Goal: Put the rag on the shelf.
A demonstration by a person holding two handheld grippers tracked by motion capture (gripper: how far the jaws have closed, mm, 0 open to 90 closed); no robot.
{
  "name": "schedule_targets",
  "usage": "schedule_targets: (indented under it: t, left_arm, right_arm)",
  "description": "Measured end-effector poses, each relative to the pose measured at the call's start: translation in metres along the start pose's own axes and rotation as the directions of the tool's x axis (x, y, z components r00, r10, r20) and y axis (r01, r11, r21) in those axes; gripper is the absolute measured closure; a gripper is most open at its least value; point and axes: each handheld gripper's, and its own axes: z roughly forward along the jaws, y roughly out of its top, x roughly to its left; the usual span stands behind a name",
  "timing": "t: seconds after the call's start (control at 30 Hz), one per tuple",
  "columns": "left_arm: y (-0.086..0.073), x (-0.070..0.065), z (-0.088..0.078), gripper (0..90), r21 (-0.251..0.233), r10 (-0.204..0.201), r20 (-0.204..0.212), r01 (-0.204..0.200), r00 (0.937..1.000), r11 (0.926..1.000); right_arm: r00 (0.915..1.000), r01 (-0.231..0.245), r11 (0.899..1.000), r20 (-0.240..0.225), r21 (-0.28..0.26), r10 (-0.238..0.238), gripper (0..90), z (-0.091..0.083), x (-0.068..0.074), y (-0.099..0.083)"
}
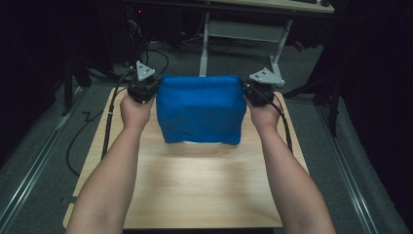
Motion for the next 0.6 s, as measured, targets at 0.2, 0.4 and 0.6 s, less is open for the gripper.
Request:
schedule_targets:
  t: [0.2,0.4,0.6]
  left_arm:
    - [-0.025,-0.004,0.012,88.7,0.062,-0.005,0.048,0.002,0.9988,0.9981]
    - [-0.047,-0.011,0.022,88.7,0.113,-0.024,0.092,0.013,0.9955,0.9935]
    - [-0.074,-0.017,0.027,88.7,0.153,-0.062,0.129,0.042,0.9897,0.9873]
  right_arm:
    - [0.9998,0.0,0.998,-0.021,0.066,0.001,89.0,0.011,0.001,-0.024]
    - [0.9993,-0.012,0.993,-0.034,0.114,0.016,88.9,0.014,0.001,-0.05]
    - [0.9966,-0.05,0.988,-0.058,0.149,0.059,88.9,0.016,0.005,-0.075]
